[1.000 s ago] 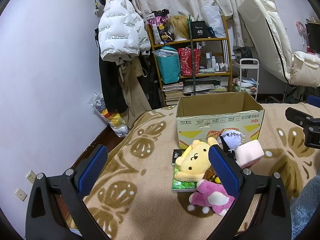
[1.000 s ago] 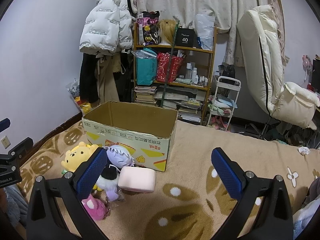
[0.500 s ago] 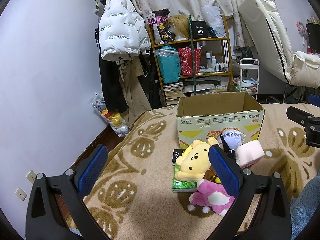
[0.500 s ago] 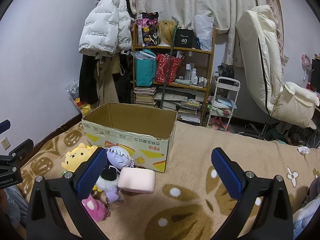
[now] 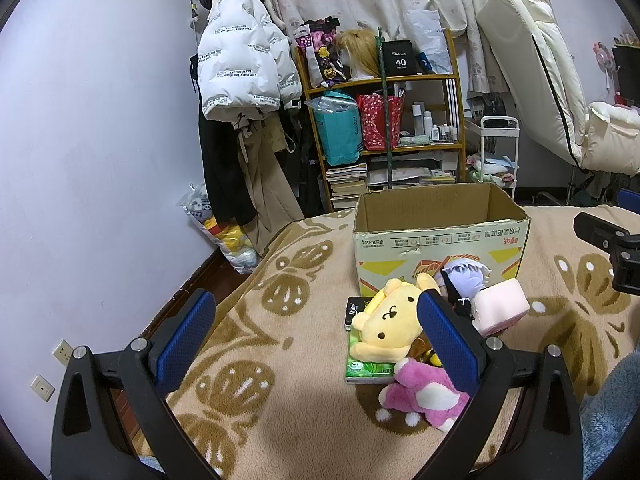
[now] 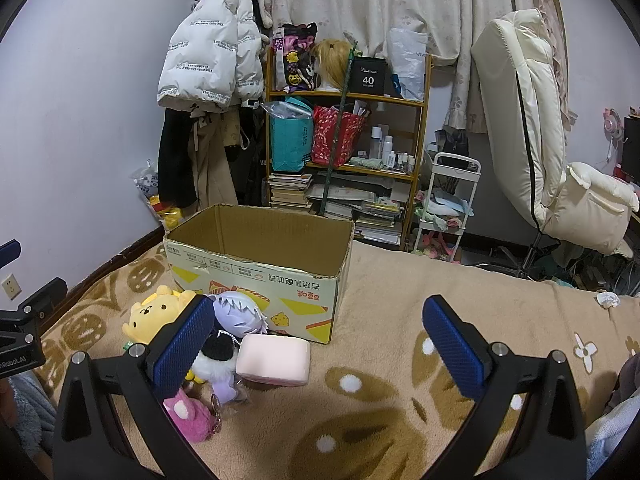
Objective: Organize soft objects
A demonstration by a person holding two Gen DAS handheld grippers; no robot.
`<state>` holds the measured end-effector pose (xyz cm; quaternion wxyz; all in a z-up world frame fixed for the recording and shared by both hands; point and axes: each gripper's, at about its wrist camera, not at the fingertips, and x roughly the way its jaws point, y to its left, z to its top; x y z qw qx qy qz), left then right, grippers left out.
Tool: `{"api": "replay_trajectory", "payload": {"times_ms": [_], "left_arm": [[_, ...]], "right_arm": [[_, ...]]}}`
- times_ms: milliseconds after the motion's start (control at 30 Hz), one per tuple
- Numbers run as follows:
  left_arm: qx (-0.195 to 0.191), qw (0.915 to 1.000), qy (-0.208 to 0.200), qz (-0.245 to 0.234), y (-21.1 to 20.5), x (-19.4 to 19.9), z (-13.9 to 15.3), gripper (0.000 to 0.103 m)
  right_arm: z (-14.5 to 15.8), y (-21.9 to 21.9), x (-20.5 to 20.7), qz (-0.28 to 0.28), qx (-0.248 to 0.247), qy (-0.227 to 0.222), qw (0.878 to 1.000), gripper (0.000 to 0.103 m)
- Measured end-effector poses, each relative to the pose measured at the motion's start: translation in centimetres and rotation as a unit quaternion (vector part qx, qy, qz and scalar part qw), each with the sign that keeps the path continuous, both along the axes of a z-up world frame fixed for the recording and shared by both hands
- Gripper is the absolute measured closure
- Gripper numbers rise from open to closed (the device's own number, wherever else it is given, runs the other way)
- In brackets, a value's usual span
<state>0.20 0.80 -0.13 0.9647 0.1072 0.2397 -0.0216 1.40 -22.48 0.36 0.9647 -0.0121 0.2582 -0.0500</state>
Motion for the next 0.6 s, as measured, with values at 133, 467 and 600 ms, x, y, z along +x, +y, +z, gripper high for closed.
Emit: {"api": "replay_trajectory", "payload": {"times_ms": [133, 467, 600], "left_arm": [[0.001, 1.0, 0.0, 0.0, -0.09, -0.01, 0.0, 0.003], [0.001, 1.0, 0.002, -0.001, 0.04, 0.13, -0.25, 0.003], [-0.007, 0.9998, 0.018, -0.009, 0.1, 0.38, -0.7, 0.003]], "right_arm": [[0.04, -0.03, 0.03, 0.0, 0.0, 0.0, 1.0, 0.0], [-0.13, 0.01, 0.05, 0.001, 0.0, 0.004, 1.0, 0.0], [-0.17, -0.01, 0.08, 0.001, 0.0, 0.005, 1.0, 0.0]]}}
